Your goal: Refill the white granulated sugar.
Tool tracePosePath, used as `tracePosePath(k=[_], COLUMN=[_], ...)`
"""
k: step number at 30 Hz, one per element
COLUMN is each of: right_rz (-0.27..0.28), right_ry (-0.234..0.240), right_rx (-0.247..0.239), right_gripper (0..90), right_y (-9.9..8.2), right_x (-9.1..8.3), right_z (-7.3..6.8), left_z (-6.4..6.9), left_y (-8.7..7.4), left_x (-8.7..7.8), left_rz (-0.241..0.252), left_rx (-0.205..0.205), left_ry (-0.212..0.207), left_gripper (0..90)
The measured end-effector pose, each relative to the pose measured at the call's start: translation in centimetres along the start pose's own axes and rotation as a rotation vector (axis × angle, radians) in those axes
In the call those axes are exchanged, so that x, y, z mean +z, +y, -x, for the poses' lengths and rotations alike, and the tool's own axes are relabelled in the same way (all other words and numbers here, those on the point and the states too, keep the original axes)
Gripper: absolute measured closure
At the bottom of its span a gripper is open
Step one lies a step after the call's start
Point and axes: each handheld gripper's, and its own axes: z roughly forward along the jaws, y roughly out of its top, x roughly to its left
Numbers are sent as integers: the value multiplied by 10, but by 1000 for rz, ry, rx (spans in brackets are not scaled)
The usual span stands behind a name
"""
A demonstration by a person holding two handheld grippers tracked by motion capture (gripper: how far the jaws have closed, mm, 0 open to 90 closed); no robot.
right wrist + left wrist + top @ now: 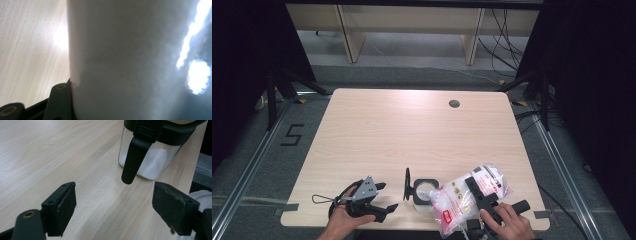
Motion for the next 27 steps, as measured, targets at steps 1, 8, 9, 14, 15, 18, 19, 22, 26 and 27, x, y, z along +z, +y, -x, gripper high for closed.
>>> tracePosePath(k=[1, 8, 9, 14, 15, 18, 19, 22, 26, 27], right_rz=[0, -3, -7, -11, -11, 0, -2, 5, 2, 2], right_ry=[-1, -2, 2, 3, 2, -7, -9, -11, -6, -7], right_rx=[-2, -8, -3, 1, 1, -9, -7, -19, -11, -8], right_gripper=[446, 446, 446, 446, 446, 447, 447, 447, 448, 448], right_y=[0, 0, 0, 0, 1, 1, 1, 2, 1, 1], right_x=[0, 0, -1, -1, -1, -1, -1, -1, -1, -1], right_z=[0, 0, 0, -1, -1, 0, 0, 1, 0, 0], left_z=[0, 0, 0, 0, -1, 1, 1, 1, -1, -1], left_y=[0, 0, 0, 0, 1, 0, 0, 0, 0, 1], left_x=[0, 0, 0, 0, -1, -1, -1, -1, 0, -1], left_rz=[-2, 4, -1, 9, 9, 11, 12, 11, 8, 6], left_rx=[1, -2, -1, 7, 8, -21, -18, -19, 6, 8], left_ry=[0, 0, 2, 4, 3, 5, 4, 2, 2, -1], left_gripper=[190, 190, 190, 190, 190, 190, 190, 190, 190, 190])
